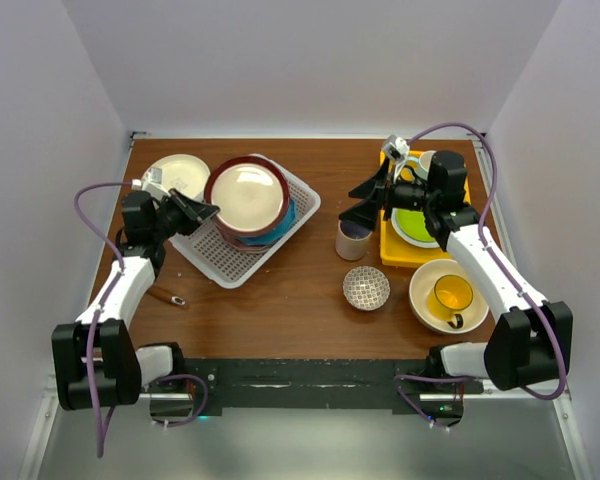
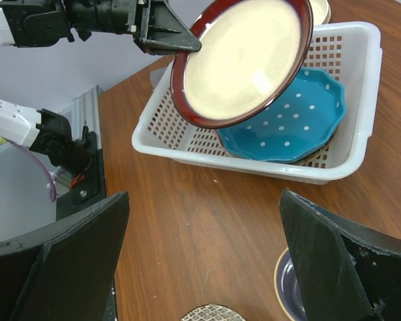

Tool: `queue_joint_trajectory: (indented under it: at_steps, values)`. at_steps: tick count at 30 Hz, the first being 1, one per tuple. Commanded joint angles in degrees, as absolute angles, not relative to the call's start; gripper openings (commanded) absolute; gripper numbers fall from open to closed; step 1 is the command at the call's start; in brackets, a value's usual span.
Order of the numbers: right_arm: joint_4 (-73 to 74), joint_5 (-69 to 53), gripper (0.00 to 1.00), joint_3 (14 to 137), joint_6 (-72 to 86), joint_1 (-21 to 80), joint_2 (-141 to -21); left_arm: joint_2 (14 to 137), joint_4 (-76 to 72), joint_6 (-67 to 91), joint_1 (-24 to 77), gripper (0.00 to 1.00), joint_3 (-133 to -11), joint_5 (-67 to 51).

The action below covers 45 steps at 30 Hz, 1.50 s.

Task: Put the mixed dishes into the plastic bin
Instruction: Place the plate in the plastic bin.

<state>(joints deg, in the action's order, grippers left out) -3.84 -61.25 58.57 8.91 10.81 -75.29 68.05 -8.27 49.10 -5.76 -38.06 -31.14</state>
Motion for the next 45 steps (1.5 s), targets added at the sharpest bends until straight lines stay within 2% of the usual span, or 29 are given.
queue_joint_trajectory:
  at_steps: [1, 18, 33, 45]
  values:
    - [-5.10, -62.93, 0.98, 58.36, 8.00, 10.46, -73.65, 68.81, -20.21, 53.00, -6.50, 0.00, -43.33, -31.91]
    - [-5.71, -63.46, 0.98, 58.01, 8.35, 10.11, -73.74, 79.18, -23.99, 53.96, -6.50, 0.00, -45.00, -31.99]
    - [-6.06, -63.46, 0.98, 57.92, 8.44, 9.84, -73.83, 82.00, -19.25, 53.43, -2.29, 0.00, -45.09, -26.37]
    - [-6.33, -63.54, 0.98, 57.66, 8.70, 9.49, -73.65, 85.51, -20.56, 53.88, -0.88, 0.00, -45.00, -26.19]
